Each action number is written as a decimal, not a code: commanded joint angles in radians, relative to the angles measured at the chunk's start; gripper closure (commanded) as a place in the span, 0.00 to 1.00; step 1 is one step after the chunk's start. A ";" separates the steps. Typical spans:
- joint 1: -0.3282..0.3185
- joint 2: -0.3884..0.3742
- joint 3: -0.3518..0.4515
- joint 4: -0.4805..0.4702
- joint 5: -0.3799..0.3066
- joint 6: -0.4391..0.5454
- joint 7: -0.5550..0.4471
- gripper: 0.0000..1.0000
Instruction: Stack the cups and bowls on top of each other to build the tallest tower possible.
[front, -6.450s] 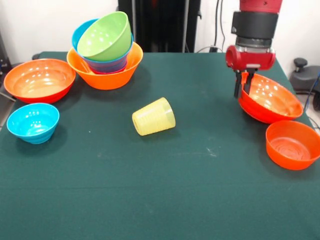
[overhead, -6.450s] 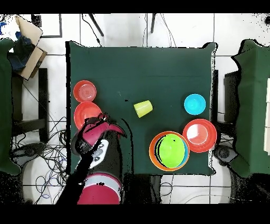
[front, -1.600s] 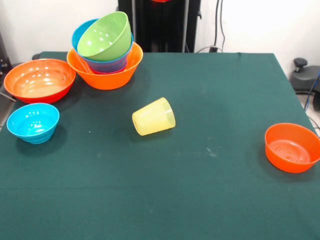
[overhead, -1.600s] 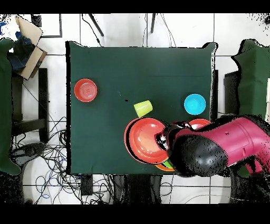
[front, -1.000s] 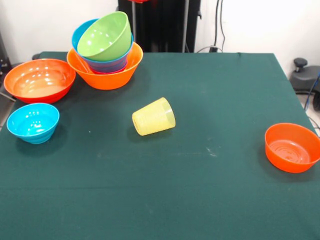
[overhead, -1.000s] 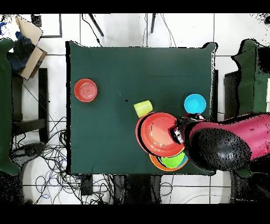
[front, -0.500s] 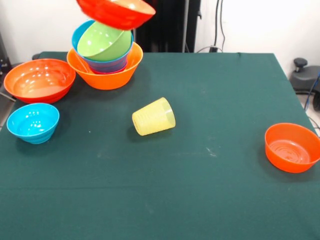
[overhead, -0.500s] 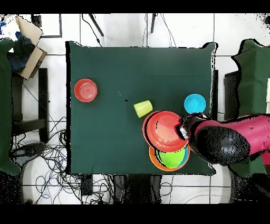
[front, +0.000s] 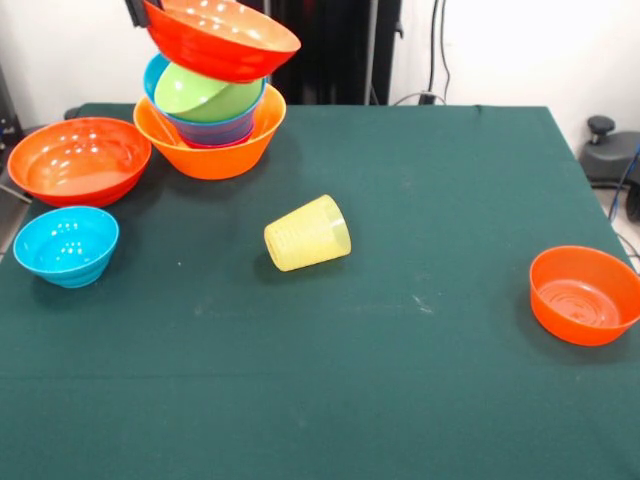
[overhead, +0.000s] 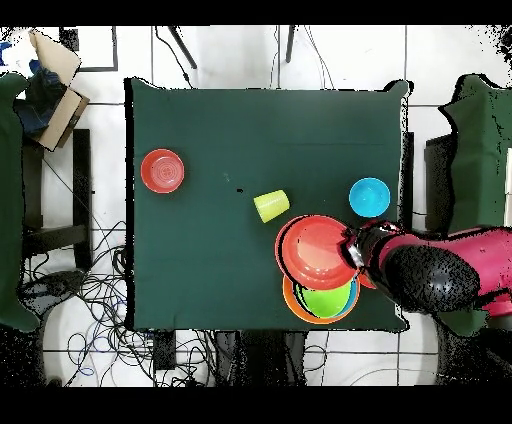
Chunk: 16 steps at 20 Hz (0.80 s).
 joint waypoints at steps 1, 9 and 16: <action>0.007 0.080 -0.075 0.070 -0.087 -0.027 -0.333 1.00; -0.038 0.078 -0.046 0.102 -0.095 -0.037 -0.330 1.00; -0.167 0.034 -0.005 0.165 -0.098 -0.052 -0.350 1.00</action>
